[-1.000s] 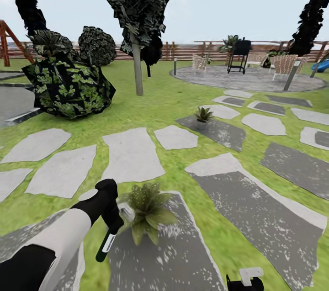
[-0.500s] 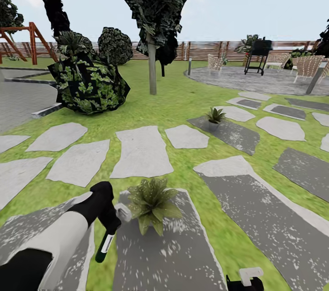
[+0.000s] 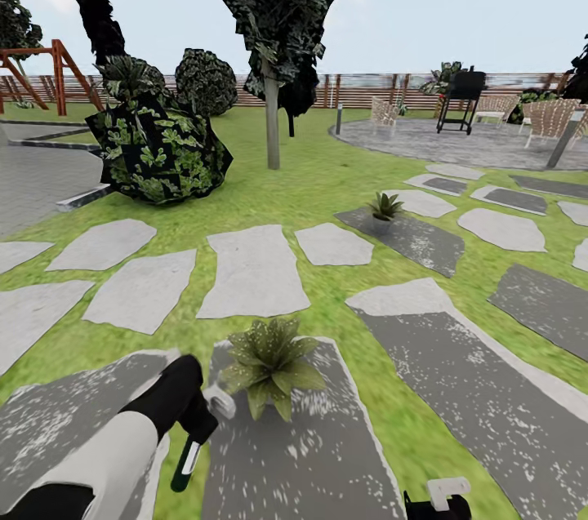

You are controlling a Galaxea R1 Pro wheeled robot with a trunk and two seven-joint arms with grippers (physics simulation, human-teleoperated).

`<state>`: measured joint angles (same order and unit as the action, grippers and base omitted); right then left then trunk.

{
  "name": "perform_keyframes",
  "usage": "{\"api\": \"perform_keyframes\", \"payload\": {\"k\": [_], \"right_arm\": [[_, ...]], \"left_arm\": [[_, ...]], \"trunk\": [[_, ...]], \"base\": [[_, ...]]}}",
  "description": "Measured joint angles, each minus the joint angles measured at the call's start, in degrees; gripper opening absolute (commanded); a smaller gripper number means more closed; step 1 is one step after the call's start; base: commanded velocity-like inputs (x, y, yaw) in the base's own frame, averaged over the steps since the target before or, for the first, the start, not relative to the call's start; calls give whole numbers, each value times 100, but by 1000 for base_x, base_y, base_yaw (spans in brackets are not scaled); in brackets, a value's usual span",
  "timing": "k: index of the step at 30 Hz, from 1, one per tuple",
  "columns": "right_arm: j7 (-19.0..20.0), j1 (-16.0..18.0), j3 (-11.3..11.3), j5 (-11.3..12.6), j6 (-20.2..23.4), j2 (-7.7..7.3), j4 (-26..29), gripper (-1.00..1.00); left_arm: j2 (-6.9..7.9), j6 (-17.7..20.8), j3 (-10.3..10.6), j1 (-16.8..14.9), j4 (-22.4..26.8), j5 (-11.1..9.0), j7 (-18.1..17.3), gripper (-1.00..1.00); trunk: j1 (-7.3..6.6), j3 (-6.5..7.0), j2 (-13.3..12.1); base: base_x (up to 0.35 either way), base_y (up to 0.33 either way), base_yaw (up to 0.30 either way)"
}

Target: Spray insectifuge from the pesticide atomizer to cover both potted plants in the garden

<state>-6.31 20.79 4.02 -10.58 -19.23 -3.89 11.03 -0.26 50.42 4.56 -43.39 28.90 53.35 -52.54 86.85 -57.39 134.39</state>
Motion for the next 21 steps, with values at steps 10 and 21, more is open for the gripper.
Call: {"api": "perform_keyframes", "payload": {"k": [10,21], "right_arm": [[-11,1,3,1,-1,18,-8,100],[-17,2,4,1,-1,18,-9,100]], "left_arm": [[-129,-79,-26,62,-67,-757,974,-100],[-137,-85,5,252,3,-773,1442,-100]], "trunk": [[-2,0,0],[-1,0,0]], "base": [[71,-53,50],[184,-153,270]]}}
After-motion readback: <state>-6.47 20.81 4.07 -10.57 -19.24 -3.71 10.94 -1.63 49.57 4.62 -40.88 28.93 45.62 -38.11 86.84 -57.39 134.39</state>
